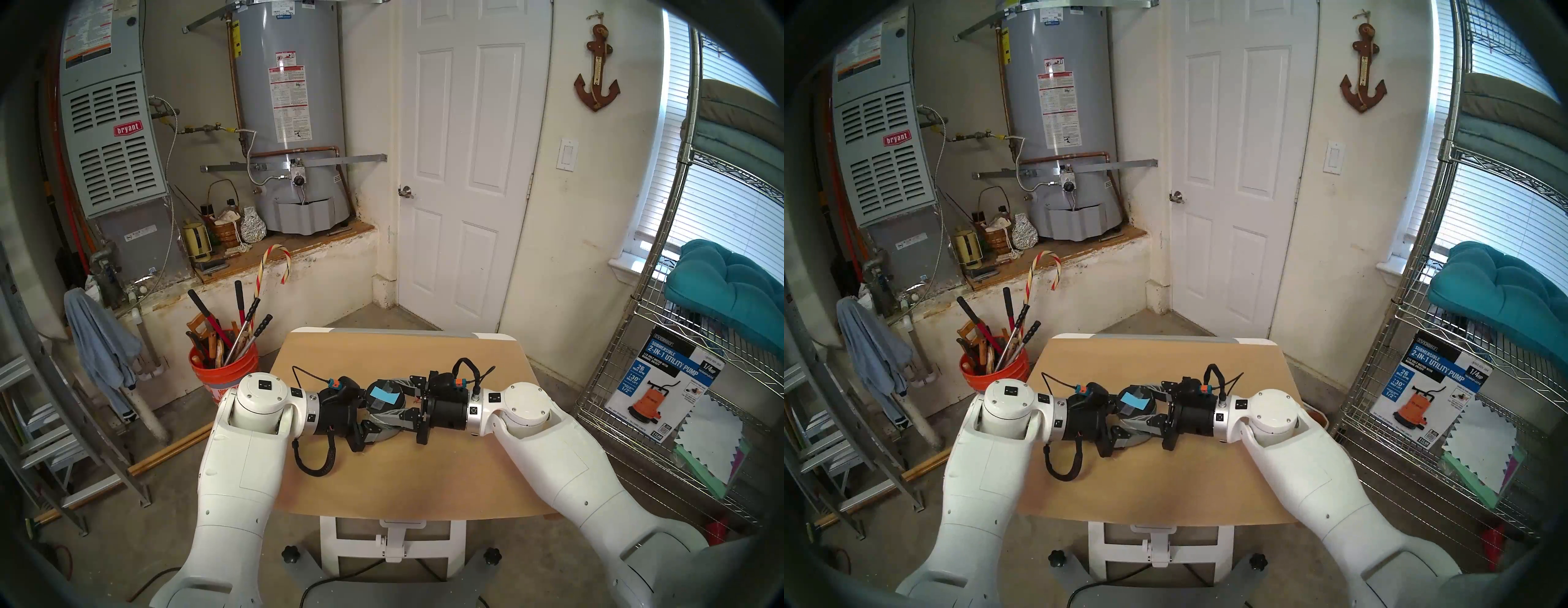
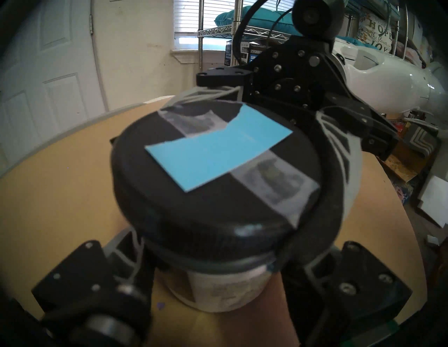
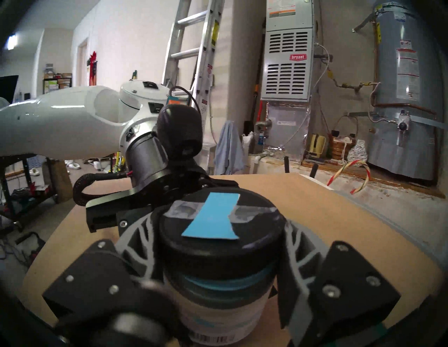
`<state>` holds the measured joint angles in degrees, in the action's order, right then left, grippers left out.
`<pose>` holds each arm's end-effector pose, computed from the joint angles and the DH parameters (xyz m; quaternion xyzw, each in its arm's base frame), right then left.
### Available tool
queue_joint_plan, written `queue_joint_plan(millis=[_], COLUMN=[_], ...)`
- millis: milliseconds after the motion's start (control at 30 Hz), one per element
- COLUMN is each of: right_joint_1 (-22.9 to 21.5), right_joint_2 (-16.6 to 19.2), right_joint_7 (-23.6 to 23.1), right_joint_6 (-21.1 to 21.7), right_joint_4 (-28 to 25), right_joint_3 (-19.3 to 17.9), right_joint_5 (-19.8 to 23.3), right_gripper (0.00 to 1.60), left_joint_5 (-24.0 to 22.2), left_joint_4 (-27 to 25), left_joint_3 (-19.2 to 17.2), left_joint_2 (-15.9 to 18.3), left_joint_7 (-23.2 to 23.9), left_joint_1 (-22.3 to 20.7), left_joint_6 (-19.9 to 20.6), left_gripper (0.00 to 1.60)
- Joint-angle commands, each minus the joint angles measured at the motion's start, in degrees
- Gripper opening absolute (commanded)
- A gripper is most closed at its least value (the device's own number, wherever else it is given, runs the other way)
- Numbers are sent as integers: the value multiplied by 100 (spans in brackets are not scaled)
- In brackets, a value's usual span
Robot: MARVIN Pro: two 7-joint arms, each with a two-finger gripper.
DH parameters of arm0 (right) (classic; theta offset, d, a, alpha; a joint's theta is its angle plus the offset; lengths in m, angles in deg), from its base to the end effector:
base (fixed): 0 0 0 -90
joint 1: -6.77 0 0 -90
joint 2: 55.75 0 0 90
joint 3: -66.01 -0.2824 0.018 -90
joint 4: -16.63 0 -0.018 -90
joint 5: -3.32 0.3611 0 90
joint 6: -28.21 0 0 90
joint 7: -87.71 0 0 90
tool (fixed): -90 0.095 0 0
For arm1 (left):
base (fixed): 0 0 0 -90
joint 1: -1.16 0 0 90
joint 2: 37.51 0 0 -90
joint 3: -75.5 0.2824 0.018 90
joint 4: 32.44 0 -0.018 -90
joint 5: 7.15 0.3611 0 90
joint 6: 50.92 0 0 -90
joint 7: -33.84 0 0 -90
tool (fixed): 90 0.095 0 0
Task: Open paint jar
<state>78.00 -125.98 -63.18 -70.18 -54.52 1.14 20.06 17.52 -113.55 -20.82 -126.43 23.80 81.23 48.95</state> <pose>0.4659 0.0927 -0.3282 -0.5672 -0.4935 -0.5294 0.3931 0.4518 -0.0338 -0.3273 0.7017 -0.4742 0.4191 0.3275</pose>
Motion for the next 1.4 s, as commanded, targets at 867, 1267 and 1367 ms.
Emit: queue_joint_plan(millis=[867, 1267, 1367], right_joint_1=[-1438, -1246, -1167], right_joint_2=[-546, -575, -530], right_joint_7=[-1775, -2147, -2216], right_joint_6=[-432, -380, -360], right_joint_4=[1912, 1789, 1634], right_joint_3=[114, -56, -96], right_joint_5=[423, 694, 718], right_gripper=[6, 0, 4], left_joint_5=[-236, -254, -253], left_joint_4=[306, 240, 228], left_joint_3=[156, 125, 119], left_joint_2=[35, 25, 28], left_joint_7=[504, 504, 504], left_joint_1=[-360, -290, -283], left_joint_6=[-96, -86, -80], left_gripper=[0, 0, 0])
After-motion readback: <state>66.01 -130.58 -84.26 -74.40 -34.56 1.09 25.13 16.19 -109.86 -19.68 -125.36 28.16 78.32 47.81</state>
